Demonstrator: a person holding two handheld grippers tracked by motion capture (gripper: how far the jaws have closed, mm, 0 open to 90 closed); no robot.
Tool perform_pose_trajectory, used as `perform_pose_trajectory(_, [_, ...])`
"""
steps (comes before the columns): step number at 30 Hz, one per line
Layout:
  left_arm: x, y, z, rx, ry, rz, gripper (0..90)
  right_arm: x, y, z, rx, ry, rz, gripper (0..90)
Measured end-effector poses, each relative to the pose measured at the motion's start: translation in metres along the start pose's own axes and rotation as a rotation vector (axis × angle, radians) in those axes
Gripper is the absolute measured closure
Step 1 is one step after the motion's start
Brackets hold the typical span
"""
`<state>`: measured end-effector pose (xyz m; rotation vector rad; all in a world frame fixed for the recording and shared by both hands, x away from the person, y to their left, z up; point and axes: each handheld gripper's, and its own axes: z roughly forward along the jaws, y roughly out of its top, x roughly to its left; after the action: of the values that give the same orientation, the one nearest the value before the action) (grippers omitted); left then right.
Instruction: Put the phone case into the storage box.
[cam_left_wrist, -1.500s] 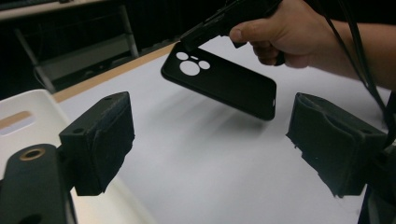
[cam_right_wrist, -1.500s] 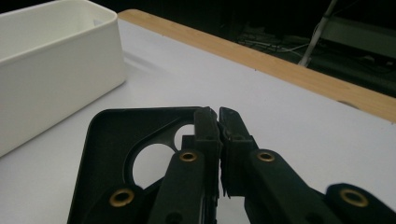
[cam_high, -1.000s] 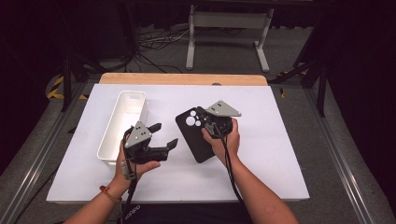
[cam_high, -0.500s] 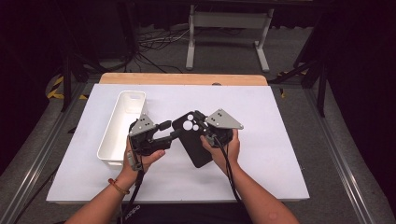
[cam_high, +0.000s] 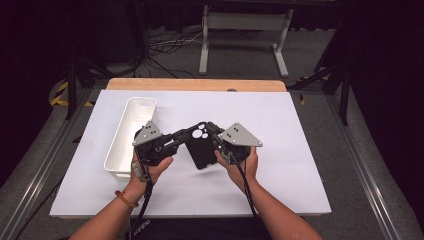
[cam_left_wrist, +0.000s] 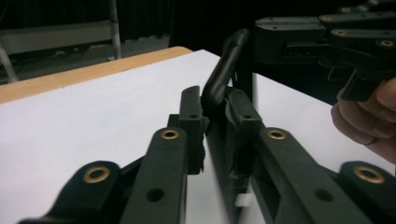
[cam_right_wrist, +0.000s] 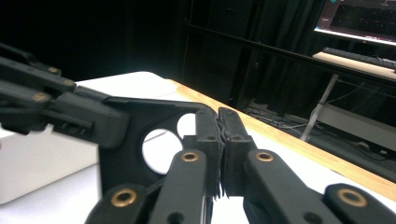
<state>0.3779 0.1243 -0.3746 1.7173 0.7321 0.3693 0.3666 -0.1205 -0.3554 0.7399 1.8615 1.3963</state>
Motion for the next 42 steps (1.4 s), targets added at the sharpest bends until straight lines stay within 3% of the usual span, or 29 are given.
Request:
perform_pose_trajectory(5, [-0.004,0.000,0.001,-0.001,-0.019,0.018,80.8,0.004,0.001,0.000,0.020,0.023,-0.020,90.0])
perform_pose_trajectory(8, [-0.006,0.002,0.000,-0.006,-0.001,0.058,80.8,0.002,0.001,-0.003,0.016,0.021,-0.014,90.0])
perform_pose_trajectory(12, [-0.005,0.005,-0.002,-0.012,-0.016,0.061,81.0,-0.002,0.000,-0.006,0.016,0.018,-0.001,90.0])
perform_pose_trajectory(25, [-0.001,0.015,-0.019,-0.060,-0.003,0.108,81.1,-0.017,-0.020,-0.033,0.060,0.028,-0.002,78.0])
perform_pose_trajectory(29, [0.001,0.019,-0.026,-0.062,-0.003,0.130,81.1,-0.021,-0.032,-0.036,0.088,0.061,-0.011,69.9])
perform_pose_trajectory(31, [0.002,0.020,-0.028,-0.076,-0.004,0.133,81.1,-0.023,-0.037,-0.038,0.087,0.104,-0.026,64.8])
perform_pose_trajectory(39, [0.008,0.024,-0.040,-0.089,-0.015,0.164,81.1,-0.029,-0.051,-0.047,0.114,0.113,-0.032,49.4])
perform_pose_trajectory(42, [0.010,0.025,-0.044,-0.094,-0.022,0.187,81.0,-0.030,-0.056,-0.051,0.130,0.108,-0.031,39.1])
